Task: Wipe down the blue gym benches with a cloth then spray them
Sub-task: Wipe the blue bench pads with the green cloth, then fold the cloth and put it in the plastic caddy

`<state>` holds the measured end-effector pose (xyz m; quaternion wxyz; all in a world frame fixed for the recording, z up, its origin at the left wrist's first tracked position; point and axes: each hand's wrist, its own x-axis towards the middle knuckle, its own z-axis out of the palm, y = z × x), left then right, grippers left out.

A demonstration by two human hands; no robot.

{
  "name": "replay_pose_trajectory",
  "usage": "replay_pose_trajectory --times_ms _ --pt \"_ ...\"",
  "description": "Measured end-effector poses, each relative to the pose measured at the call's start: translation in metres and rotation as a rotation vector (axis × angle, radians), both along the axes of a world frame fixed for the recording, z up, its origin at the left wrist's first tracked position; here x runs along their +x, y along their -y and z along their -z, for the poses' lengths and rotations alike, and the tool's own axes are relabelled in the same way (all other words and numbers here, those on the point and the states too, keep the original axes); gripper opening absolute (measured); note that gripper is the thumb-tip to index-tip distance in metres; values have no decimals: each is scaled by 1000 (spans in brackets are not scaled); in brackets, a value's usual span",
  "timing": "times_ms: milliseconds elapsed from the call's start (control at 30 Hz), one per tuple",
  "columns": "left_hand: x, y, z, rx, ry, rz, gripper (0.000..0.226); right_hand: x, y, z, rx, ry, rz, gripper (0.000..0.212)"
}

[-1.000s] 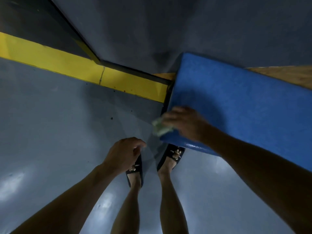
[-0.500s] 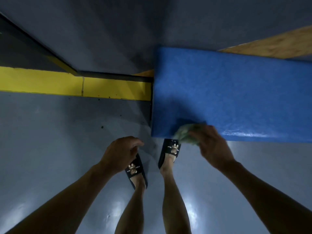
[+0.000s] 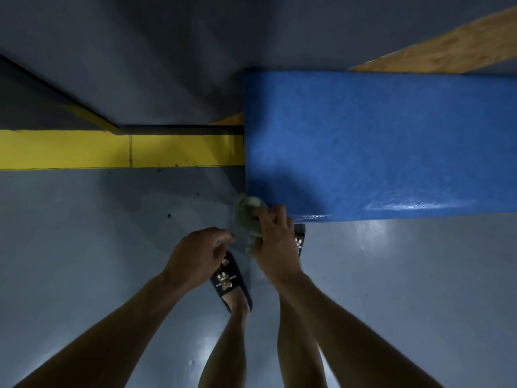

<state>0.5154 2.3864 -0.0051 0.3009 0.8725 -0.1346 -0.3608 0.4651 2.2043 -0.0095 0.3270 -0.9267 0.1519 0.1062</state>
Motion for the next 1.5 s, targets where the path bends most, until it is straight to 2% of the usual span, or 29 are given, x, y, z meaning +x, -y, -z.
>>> replay_pose_trajectory --times_ms 67,133,200,300,367,433,533,633,767,833,900,1033,1100,1200,1400,1500 --pt "0 0 0 2 -11 9 24 -7 36 -3 -44 30 -163 54" --pt "-1 1 2 -9 -18 6 25 -15 84 -3 -113 36 -142 54" --pt "-1 1 2 -21 -31 1 26 -23 138 -4 -185 18 8 52" --pt "-1 3 4 -55 -23 -1 25 -31 208 -6 -279 -43 374 37" --pt "-1 4 4 -57 -15 -9 25 -23 220 -5 -322 -148 577 32" --pt "-2 4 4 -51 -11 -14 24 -8 197 0 -359 -144 603 36" --pt "-5 0 4 -44 -40 -39 24 21 113 10 -379 -14 431 39" --pt "-4 -7 -1 -27 -33 -52 26 46 40 10 -338 4 192 43" --pt "-3 -24 -9 0 46 -47 27 67 21 4 -333 12 -263 50" --pt "-4 -30 -13 10 57 -83 27 71 21 0 -374 -12 -459 59" --pt "-6 -33 -21 28 57 -98 27 70 18 -8 -400 -44 -548 61" --pt "-11 -33 -52 28 46 -125 28 41 13 -36 -384 -293 -704 48" --pt "-7 -30 -72 -7 54 -139 28 24 23 -52 -359 -409 -640 43" --pt "10 -18 -103 -104 96 -144 29 15 56 -85 -263 -413 -441 40" --pt "44 45 -187 -255 125 -149 19 29 119 -208 385 -186 335 33" --pt "51 96 -237 -387 66 -158 20 27 146 -272 639 -49 574 35"
